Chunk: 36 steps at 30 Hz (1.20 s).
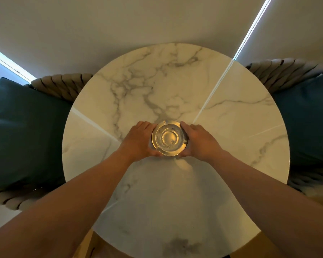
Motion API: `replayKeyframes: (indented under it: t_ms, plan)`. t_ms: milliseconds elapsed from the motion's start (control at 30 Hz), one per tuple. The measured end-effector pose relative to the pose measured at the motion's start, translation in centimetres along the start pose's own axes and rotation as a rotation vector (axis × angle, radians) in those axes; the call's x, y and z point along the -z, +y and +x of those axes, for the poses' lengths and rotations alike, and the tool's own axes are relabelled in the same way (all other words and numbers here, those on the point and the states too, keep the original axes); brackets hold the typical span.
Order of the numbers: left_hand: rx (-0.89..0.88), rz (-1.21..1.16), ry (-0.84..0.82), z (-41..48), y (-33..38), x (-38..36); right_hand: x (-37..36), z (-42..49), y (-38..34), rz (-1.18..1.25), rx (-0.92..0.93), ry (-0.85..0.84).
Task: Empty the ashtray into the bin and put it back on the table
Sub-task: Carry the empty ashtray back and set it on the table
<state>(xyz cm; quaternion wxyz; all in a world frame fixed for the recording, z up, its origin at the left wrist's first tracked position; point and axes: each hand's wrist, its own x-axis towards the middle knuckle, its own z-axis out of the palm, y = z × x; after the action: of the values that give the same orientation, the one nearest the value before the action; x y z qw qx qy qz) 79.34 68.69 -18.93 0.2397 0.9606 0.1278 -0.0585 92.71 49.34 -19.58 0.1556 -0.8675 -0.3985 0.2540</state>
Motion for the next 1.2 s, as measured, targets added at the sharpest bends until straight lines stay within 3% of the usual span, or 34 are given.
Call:
replayKeyframes:
  t_ms: [567, 1200]
  plan:
    - [0.033, -0.05, -0.075, 2.5, -1.4, -1.8, 0.0, 1.9, 1.1, -0.073, 0.061, 0.041]
    - [0.024, -0.072, -0.085, 1.6, -1.5, -2.3, -0.1, 1.2, 2.1, -0.113, 0.078, -0.03]
